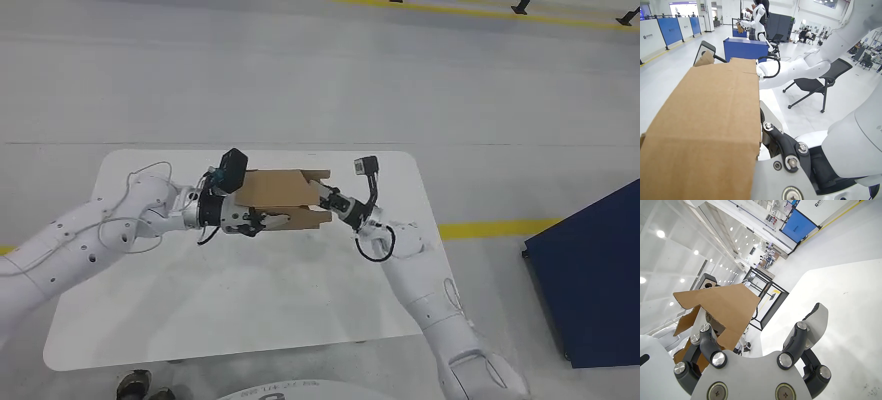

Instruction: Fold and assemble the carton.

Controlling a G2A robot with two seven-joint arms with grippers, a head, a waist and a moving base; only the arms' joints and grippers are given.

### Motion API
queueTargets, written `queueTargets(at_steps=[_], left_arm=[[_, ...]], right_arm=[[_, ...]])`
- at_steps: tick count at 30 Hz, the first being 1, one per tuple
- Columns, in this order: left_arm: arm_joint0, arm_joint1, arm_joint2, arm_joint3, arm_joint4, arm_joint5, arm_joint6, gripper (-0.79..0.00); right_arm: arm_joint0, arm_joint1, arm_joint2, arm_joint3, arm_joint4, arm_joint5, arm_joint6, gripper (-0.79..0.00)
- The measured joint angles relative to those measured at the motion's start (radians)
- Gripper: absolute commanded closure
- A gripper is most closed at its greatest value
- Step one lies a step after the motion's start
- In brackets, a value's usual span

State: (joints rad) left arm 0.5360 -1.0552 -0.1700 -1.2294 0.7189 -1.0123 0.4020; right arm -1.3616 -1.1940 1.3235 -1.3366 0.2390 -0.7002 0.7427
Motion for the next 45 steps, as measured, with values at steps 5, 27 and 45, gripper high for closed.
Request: queueTargets(at_steps=[5, 27, 45], left_arm=[[-0.006, 0.0, 0.0, 0.004, 0.011, 0.0, 0.034, 0.0], [0.011, 0.017, 0.0, -0.012, 0.103, 0.0, 0.128, 0.0], [0.008, 0.013, 0.0, -0.019, 0.092, 0.0, 0.097, 0.0]], right_arm=[[-0.003, 0.011, 0.035, 0.006, 0.211, 0.024, 0.118, -0.785], [0.074, 0.018, -0.015, 0.071, 0.232, 0.093, 0.277, -0.785], [0.082, 0.038, -0.013, 0.056, 0.191, 0.12, 0.374, -0.785]])
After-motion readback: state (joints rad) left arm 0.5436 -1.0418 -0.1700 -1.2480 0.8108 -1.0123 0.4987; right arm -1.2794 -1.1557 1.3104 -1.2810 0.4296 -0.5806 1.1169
